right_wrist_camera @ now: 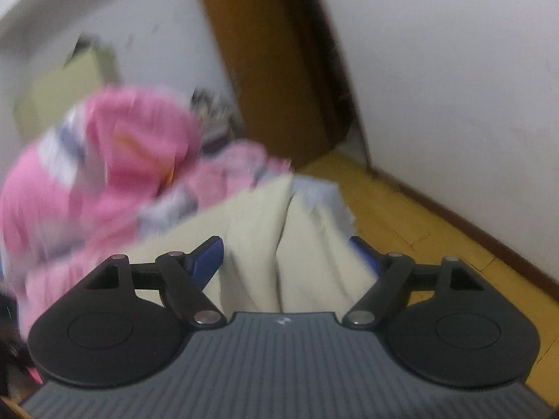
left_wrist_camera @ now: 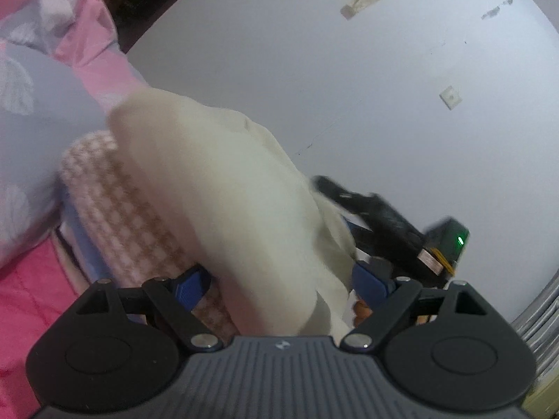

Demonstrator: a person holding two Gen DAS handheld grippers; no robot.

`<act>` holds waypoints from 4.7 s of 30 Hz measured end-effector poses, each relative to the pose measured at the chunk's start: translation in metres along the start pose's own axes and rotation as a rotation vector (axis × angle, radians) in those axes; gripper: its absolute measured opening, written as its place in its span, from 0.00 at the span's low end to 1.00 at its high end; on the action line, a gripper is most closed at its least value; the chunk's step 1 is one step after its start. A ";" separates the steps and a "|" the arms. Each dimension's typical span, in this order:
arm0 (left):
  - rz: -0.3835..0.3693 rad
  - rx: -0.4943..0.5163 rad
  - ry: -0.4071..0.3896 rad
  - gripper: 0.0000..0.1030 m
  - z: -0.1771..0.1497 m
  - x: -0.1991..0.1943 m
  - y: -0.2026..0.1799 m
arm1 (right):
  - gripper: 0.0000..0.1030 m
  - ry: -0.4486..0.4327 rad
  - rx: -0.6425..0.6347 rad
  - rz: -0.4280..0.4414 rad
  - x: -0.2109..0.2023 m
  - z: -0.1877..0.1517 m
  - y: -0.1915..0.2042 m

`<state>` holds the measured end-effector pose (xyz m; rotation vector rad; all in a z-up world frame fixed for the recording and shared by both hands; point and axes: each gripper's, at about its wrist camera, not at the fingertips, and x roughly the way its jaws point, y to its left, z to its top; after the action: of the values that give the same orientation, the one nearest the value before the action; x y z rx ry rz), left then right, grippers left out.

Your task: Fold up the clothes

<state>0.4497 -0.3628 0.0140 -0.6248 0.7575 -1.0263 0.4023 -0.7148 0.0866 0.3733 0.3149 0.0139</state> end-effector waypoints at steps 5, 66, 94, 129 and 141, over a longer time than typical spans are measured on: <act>0.028 -0.016 -0.096 0.87 0.014 -0.043 0.023 | 0.76 -0.050 0.201 0.084 -0.086 -0.017 -0.018; 0.357 0.562 -0.048 1.00 -0.246 -0.336 -0.164 | 0.96 0.004 0.004 -0.225 -0.427 -0.276 0.292; 0.801 0.687 -0.209 1.00 -0.253 -0.329 -0.158 | 0.99 -0.003 -0.115 -0.557 -0.384 -0.290 0.344; 0.775 0.669 -0.223 1.00 -0.250 -0.334 -0.162 | 0.99 0.022 -0.173 -0.615 -0.363 -0.293 0.352; 0.769 0.658 -0.218 1.00 -0.250 -0.337 -0.158 | 0.99 0.042 -0.158 -0.615 -0.357 -0.295 0.352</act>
<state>0.0630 -0.1439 0.0727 0.1379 0.3656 -0.4258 -0.0119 -0.3072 0.0599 0.1080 0.4571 -0.5535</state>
